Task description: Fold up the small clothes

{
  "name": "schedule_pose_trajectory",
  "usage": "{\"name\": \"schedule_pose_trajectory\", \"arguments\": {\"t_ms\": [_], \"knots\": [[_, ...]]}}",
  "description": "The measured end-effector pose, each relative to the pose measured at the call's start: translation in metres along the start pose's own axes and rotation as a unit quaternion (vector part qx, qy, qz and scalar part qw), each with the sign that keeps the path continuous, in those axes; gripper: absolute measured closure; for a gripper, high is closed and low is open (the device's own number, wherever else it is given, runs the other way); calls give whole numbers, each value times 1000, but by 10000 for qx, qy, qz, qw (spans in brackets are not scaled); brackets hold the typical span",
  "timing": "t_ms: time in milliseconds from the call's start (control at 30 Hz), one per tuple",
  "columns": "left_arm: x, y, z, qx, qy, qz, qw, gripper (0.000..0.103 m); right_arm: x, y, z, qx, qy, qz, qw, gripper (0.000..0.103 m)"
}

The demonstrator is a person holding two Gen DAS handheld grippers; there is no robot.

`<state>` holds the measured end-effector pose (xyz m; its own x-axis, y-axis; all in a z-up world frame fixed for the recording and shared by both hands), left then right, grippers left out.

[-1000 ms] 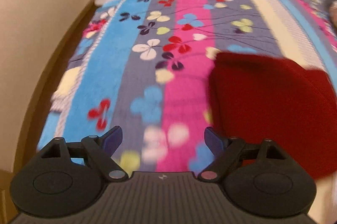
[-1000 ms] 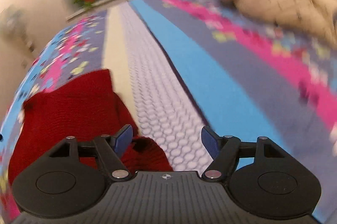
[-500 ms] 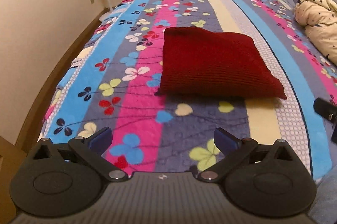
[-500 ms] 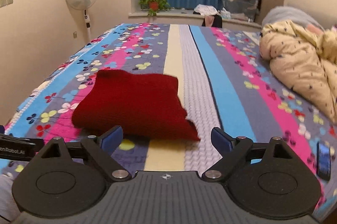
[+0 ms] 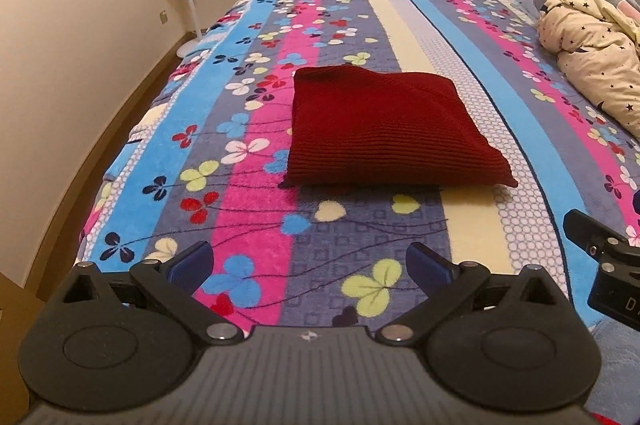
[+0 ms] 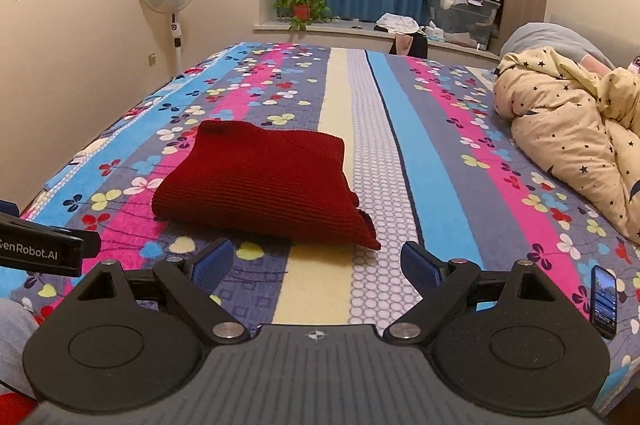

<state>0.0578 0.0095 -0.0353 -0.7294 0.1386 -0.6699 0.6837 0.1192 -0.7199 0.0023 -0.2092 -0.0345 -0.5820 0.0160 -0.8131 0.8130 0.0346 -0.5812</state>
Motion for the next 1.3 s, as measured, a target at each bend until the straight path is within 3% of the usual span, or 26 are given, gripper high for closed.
{"name": "schedule_pose_trajectory", "arguments": {"t_ms": [1300], "knots": [[0,4,1,-135,42,-94,9999,1,1,1,-7,-113,-107,-103,9998,12]]}}
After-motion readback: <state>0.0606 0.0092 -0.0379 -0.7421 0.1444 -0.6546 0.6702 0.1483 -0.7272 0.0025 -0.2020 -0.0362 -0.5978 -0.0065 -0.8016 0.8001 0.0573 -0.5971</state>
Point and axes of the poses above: each gripper's, at about its wrist camera, not at the fingertips, and y roughly the way its jaws point, z to its right, x to its underside, the point moved 2 cm from there along y, roughly the way its jaws point, and after that the axes turned 6 degrees about -x, right-handed, at the moved point
